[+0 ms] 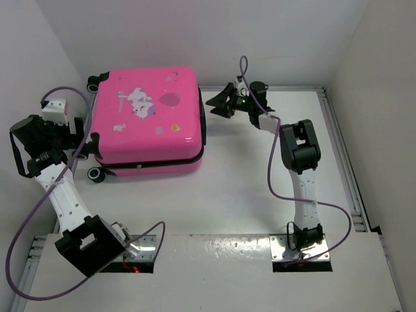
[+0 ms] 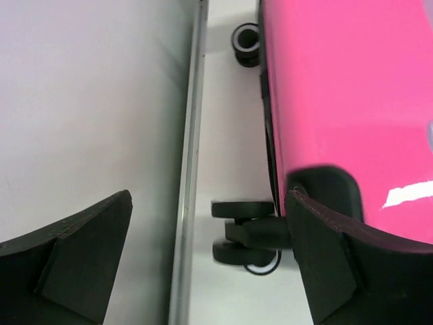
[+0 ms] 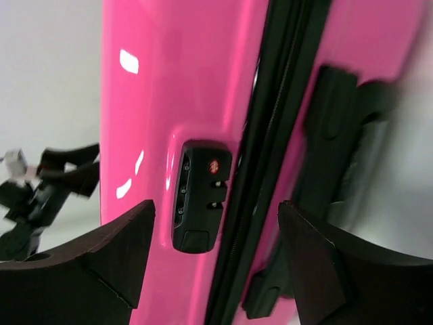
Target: Pack the luggage
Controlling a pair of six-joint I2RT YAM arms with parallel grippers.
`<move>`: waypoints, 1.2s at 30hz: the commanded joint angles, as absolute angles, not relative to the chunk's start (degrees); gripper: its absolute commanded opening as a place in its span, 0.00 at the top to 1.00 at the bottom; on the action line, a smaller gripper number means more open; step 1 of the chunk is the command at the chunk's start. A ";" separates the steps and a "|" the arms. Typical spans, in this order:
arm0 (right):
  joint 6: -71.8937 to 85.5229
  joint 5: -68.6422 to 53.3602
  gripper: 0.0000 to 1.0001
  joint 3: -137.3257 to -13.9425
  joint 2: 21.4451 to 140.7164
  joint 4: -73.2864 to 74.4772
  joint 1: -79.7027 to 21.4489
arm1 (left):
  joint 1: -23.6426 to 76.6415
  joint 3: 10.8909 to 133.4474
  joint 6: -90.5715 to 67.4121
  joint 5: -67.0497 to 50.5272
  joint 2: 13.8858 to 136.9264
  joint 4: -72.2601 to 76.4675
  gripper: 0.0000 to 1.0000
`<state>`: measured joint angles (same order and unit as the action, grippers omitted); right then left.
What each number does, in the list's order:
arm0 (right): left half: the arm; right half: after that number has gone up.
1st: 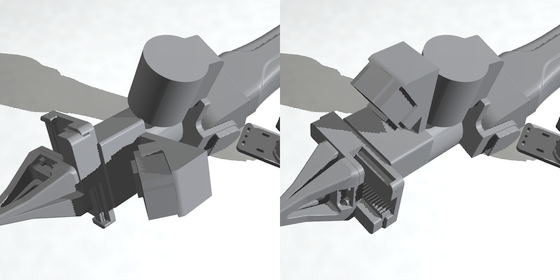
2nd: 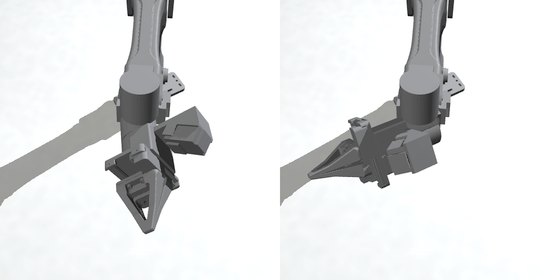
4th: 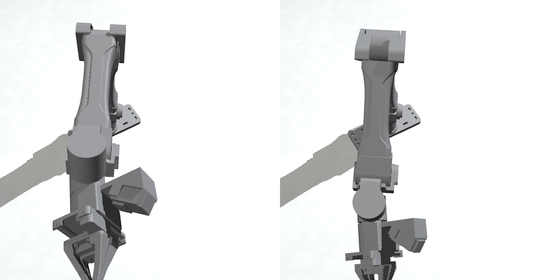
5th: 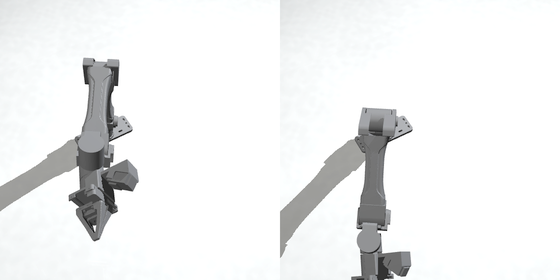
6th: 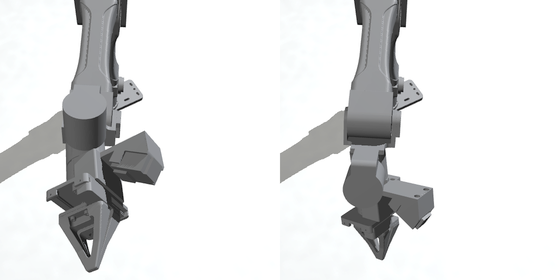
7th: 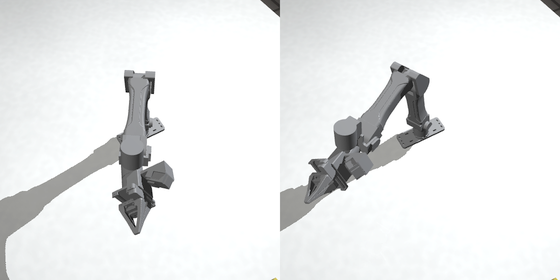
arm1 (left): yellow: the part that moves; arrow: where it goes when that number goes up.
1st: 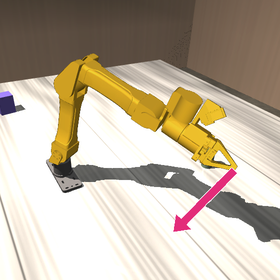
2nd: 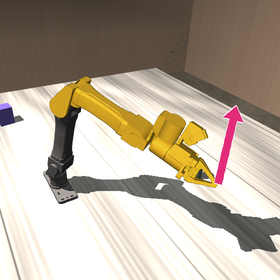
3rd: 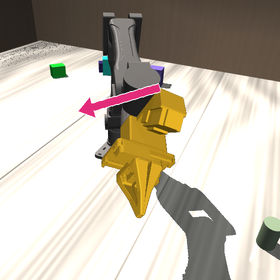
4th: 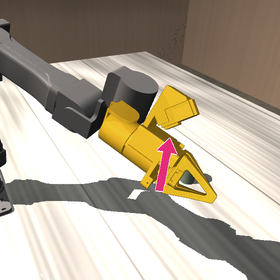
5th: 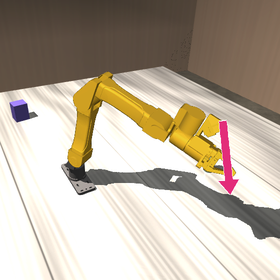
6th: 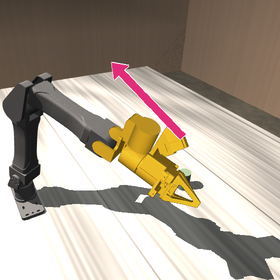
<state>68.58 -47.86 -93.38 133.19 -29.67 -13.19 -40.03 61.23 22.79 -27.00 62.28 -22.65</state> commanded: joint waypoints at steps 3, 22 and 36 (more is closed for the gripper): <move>75.06 -53.70 0.26 -96.76 134.65 -34.89 -15.29 | -36.66 63.90 11.16 -15.14 67.75 -17.49 0.00; 74.09 -59.32 0.41 -95.53 131.22 -41.22 -20.48 | -22.94 65.48 11.43 -5.79 90.17 -17.05 0.11; 76.64 -58.01 0.45 -100.10 123.49 -41.66 -19.60 | -12.23 70.22 8.18 -18.63 91.85 -18.19 0.12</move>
<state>75.09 -54.33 -94.24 132.99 -33.82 -14.13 -23.42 67.90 11.94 -1.85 91.70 -14.04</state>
